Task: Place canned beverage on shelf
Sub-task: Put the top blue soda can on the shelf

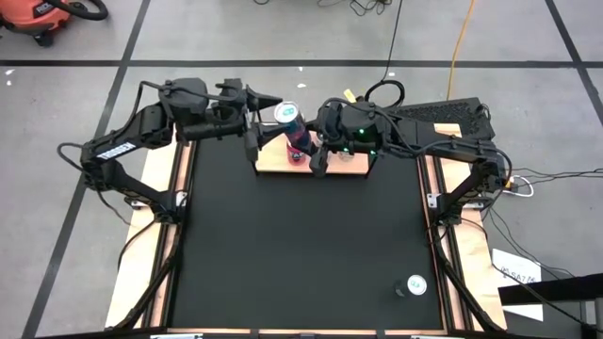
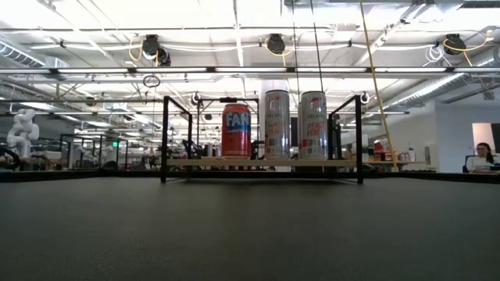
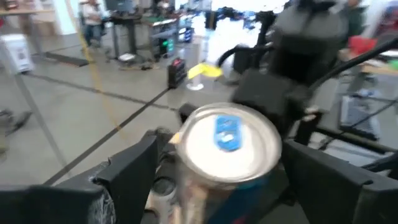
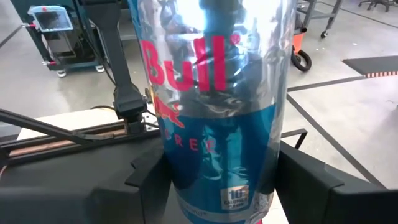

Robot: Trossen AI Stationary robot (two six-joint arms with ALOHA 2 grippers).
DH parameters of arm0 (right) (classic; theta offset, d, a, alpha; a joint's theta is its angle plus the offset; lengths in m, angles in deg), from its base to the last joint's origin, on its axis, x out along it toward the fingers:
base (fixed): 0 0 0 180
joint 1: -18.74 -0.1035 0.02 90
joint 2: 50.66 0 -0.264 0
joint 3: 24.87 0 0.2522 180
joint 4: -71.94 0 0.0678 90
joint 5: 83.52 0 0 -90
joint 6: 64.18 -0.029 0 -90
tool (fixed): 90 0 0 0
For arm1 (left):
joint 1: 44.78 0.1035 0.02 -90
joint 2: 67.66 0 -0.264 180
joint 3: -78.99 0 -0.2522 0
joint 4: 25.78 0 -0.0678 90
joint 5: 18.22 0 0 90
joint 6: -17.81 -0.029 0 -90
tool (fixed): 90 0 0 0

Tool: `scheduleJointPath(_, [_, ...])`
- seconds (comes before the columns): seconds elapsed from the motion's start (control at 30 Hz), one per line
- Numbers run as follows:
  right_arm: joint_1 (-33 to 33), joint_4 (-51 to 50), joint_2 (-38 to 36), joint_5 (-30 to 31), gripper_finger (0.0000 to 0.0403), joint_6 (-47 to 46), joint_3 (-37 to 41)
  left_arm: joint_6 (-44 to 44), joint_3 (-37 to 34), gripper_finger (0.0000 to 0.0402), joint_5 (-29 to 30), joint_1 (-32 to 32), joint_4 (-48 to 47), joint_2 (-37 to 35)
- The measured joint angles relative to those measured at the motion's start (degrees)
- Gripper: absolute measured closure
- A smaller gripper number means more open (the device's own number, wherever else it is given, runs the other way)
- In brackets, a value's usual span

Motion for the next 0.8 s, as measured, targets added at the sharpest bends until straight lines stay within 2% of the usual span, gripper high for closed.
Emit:
scheduleJointPath(0.6, [-0.04, 0.0, 0.0, -1.16, 0.018, 0.42, 0.0, -2.51, -0.07, 0.0067, -0.6, 0.28, 1.45, 1.76])
scheduleJointPath(0.7, [-0.04, -0.02, 0.0, -1.12, 0.0179, 0.37, 0.0, -2.54, -0.07, 0.008, -1.06, 0.78, 1.34, 1.86])
scheduleJointPath(0.8, [0.0, 0.01, 0.0, -1.09, 0.0179, 0.4, -0.07, -2.5, -0.07, 0.011, -2.79, 1.62, 1.42, 1.86])
